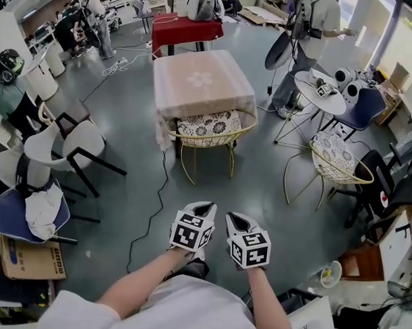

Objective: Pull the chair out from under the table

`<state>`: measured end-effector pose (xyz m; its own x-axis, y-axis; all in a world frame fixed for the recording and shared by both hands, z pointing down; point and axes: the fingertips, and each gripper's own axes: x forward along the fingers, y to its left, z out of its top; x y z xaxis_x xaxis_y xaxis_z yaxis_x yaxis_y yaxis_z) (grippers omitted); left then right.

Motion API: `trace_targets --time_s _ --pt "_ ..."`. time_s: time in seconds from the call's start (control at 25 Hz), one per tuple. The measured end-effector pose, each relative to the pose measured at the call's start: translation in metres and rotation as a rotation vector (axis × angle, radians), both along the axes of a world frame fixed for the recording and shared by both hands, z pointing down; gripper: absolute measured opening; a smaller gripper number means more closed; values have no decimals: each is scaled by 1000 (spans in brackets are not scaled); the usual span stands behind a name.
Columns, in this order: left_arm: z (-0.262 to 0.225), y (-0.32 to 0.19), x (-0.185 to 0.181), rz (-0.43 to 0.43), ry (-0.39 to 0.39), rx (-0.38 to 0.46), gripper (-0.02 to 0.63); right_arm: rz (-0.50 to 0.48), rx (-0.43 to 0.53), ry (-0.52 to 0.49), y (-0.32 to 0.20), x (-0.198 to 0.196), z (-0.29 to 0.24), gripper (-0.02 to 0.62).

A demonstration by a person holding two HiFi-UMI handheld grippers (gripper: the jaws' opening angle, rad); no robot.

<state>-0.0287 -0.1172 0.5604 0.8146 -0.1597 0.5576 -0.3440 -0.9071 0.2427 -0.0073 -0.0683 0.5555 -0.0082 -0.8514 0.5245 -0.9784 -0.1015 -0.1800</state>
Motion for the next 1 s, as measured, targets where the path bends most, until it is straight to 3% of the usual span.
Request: trace_targets --time_s 0.36,0.72,1.0 --pt "2 -70 32 26 16 -16 5 -24 -65 59 -66 29 7 3" --pt "1 -126 44 -3 11 20 5 -107 -83 150 -121 54 11 3" --pt "9 -157 73 -22 -25 59 6 -171 -96 188 -151 95 22 3"
